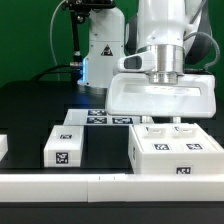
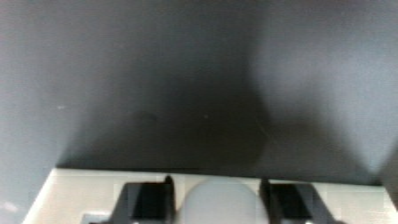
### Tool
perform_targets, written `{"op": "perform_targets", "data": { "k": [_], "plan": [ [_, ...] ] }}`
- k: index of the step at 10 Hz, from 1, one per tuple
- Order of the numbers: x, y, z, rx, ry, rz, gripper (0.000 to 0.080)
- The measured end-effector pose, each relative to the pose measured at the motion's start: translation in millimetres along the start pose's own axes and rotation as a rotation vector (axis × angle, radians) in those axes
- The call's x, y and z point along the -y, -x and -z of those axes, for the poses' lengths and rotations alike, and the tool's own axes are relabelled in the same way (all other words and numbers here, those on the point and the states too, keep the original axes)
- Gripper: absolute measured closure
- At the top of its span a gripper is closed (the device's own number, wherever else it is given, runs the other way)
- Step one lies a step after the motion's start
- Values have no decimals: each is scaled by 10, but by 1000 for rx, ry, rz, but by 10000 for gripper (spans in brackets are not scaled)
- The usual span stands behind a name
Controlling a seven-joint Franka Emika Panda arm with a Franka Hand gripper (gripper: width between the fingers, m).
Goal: Assemble cabinet
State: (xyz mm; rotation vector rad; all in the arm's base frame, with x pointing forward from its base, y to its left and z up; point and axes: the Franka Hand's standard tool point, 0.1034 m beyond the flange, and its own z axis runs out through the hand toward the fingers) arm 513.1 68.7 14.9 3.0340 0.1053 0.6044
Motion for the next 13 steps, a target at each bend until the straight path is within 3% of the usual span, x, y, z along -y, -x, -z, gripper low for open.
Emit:
{"op": "perform_targets", "data": {
  "k": [3, 5, 6, 8, 11, 13],
  "plan": [
    [-29, 12, 12, 2, 3, 9, 581],
    [-220, 97, 222, 44, 9, 8, 581],
    [-245, 83, 373, 91, -5, -9, 581],
    [-195, -98, 596, 102, -30, -18, 580],
    [-194, -57, 564, 123, -30, -20, 580],
    [-122, -249, 738, 208, -63, -44, 580]
  ]
}}
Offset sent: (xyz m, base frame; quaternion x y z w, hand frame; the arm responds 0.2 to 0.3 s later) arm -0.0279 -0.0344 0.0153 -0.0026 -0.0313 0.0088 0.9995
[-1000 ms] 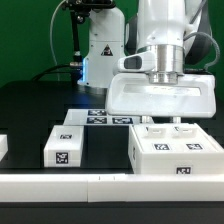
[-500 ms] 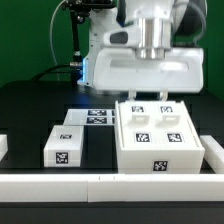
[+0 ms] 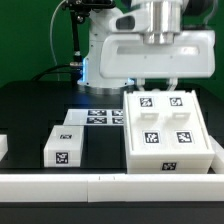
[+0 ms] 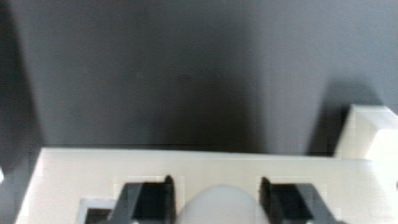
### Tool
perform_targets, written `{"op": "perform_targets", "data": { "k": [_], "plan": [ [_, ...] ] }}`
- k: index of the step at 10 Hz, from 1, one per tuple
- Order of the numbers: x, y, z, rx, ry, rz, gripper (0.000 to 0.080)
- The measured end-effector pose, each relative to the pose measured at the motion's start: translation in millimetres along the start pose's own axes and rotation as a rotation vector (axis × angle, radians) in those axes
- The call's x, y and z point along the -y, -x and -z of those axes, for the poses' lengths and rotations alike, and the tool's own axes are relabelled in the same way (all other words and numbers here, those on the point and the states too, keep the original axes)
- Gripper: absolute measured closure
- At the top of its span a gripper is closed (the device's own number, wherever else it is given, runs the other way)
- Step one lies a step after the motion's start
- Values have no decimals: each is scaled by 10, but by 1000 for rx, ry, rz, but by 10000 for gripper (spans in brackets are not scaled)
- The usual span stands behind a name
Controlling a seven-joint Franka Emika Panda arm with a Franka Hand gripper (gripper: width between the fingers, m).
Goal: Assemble cabinet
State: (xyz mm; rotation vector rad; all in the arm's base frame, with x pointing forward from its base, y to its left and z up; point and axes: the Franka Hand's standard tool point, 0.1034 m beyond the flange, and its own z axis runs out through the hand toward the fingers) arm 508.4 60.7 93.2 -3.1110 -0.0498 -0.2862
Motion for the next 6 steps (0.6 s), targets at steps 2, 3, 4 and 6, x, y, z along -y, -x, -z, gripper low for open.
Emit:
{"op": "perform_targets", "data": {
  "k": [2, 3, 4, 6],
  "plan": [
    [58, -259, 136, 64, -16, -33, 580],
    [119, -434, 162, 69, -14, -28, 580],
    [97, -418, 129, 53, -12, -22, 580],
    [91, -382, 116, 59, -11, -24, 580]
  ]
}}
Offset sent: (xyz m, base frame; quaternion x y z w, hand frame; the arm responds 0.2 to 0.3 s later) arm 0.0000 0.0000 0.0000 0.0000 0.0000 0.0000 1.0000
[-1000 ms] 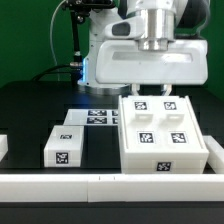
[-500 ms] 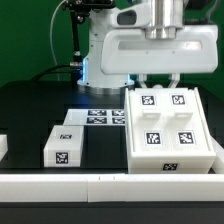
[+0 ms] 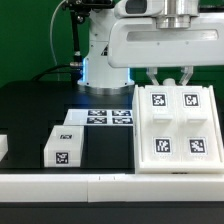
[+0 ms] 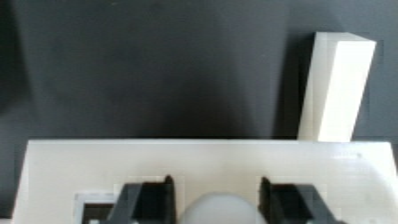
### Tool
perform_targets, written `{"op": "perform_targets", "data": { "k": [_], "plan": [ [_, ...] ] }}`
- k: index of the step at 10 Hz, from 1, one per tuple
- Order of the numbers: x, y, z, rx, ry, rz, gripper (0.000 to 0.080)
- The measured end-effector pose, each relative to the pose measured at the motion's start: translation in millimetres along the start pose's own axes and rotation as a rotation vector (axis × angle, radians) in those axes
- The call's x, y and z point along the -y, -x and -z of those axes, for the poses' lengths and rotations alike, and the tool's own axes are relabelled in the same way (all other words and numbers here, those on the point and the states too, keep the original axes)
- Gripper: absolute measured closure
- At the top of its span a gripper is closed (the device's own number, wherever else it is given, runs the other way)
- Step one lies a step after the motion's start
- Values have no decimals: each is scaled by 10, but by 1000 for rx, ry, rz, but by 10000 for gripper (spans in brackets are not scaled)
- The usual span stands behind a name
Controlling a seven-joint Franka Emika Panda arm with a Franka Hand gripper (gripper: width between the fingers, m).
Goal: Assemble cabinet
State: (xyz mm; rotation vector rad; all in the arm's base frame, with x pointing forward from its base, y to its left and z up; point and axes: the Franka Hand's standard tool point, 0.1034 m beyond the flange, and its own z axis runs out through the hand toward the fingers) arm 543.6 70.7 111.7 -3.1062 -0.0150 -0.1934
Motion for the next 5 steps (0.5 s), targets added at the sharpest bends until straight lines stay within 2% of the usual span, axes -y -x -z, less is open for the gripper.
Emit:
{"op": "perform_targets", "data": {
  "k": [3, 5],
  "plan": [
    [35, -55, 90, 57, 2, 0, 580],
    [21, -28, 177, 56, -4, 1, 580]
  ]
}}
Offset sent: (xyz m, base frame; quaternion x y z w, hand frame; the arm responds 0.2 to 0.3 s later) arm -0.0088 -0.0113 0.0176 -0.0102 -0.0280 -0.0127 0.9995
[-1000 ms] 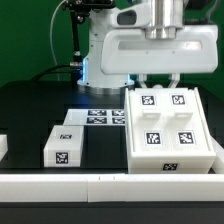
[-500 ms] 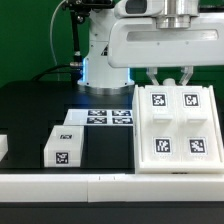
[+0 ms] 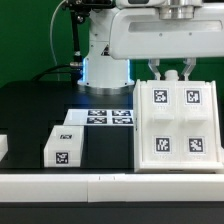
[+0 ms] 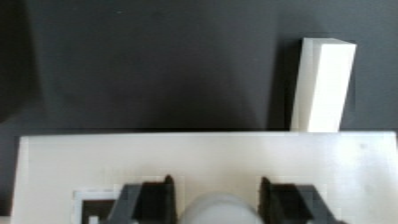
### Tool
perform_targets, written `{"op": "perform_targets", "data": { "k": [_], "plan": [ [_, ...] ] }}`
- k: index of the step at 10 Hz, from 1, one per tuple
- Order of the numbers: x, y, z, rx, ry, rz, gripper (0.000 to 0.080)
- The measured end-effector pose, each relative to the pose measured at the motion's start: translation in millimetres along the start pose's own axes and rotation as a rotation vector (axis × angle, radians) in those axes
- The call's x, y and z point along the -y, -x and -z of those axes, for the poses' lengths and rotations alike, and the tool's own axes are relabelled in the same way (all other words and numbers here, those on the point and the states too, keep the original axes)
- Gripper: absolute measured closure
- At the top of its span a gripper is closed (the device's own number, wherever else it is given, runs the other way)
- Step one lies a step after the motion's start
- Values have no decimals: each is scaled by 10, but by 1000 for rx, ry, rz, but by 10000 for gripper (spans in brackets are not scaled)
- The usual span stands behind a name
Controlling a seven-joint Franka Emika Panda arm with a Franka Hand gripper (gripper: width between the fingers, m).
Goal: Assemble cabinet
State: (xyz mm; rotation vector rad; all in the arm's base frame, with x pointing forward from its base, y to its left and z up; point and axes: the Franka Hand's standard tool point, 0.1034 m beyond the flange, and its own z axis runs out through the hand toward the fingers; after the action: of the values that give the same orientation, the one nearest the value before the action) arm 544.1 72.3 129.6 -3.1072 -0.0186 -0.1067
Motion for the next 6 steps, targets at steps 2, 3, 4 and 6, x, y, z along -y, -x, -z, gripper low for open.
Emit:
{"op": "perform_targets", "data": {
  "k": [2, 3, 4, 6],
  "plan": [
    [-1, -21, 10, -2, 0, 0, 580],
    [-1, -65, 6, -4, 1, -1, 579],
    [16, -138, -7, -10, 3, 1, 580],
    [67, -354, 17, -36, 3, -34, 579]
  ]
}}
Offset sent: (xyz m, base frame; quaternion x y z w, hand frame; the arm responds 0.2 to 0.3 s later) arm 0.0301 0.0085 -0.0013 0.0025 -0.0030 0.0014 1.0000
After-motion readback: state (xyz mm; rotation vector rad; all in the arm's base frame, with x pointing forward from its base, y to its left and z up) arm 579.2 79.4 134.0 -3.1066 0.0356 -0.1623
